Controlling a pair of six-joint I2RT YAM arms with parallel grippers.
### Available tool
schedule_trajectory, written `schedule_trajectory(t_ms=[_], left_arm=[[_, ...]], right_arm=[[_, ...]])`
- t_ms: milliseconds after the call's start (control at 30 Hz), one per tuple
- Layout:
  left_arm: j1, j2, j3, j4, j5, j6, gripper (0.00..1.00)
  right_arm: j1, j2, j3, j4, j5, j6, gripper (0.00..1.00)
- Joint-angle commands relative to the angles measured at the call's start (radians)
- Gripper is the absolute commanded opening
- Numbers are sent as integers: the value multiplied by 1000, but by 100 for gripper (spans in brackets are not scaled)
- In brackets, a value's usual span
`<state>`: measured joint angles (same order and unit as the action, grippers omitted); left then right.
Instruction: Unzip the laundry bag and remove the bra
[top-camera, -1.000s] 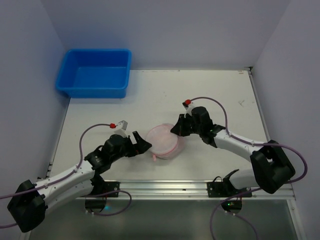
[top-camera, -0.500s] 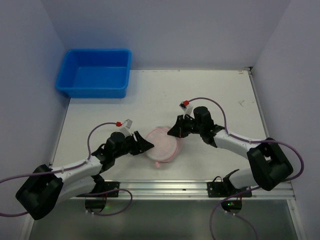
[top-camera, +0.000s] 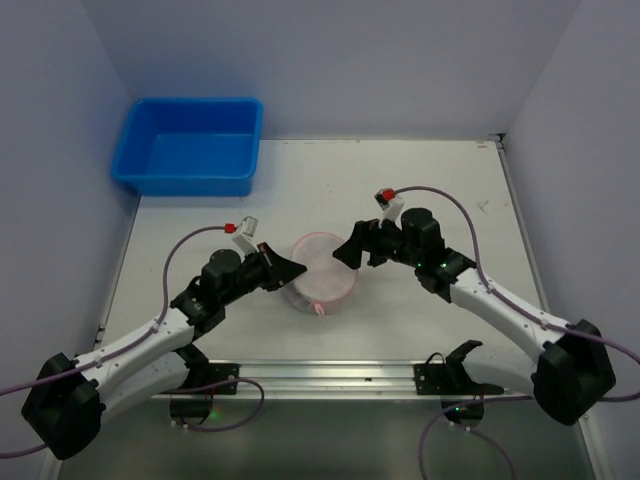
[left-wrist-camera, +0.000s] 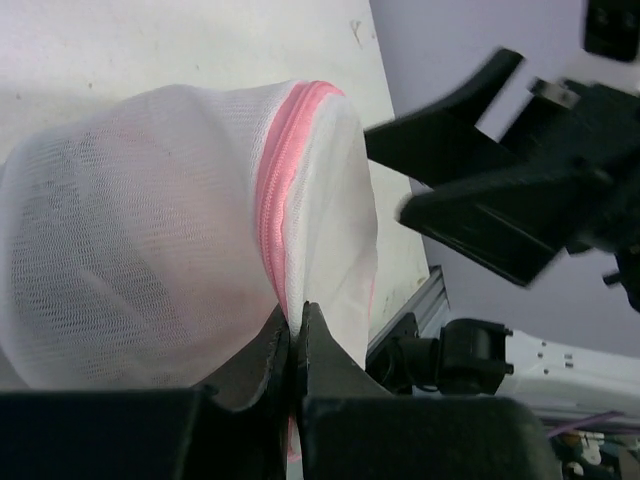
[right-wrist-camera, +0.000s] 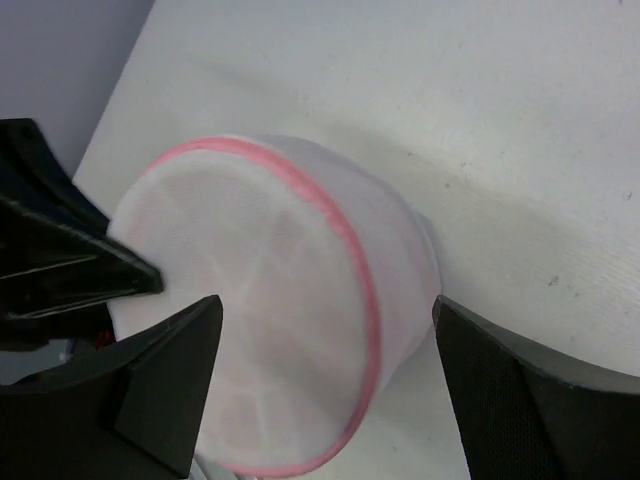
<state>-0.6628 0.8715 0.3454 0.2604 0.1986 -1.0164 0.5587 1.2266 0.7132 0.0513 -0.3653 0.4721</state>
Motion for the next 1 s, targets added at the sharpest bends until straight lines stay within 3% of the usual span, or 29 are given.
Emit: schedule_trajectory(t_ms=[0,200,267,433,600,967], left_arm=[[-11,14,89,-73,-102,-37,0],[-46,50,101,-79,-262,-175,0],[-76,55,107,-88,-307,-215,0],[-124,93,167,-164,-447,-278,0],[-139,135,202,-233,-510,-317,0],[-150,147,219,-251,-531,-327,0]], right_arm=[[67,-171,5,-85,161,-4,88],[272,-363,-64,-107,379,66,78],[320,-369,-77,-94,436,94,70],[473,-268,-49,-76,482,132,55],[572,-103,31,-102,563,158,47],[581,77,132,-189,692,257,46]])
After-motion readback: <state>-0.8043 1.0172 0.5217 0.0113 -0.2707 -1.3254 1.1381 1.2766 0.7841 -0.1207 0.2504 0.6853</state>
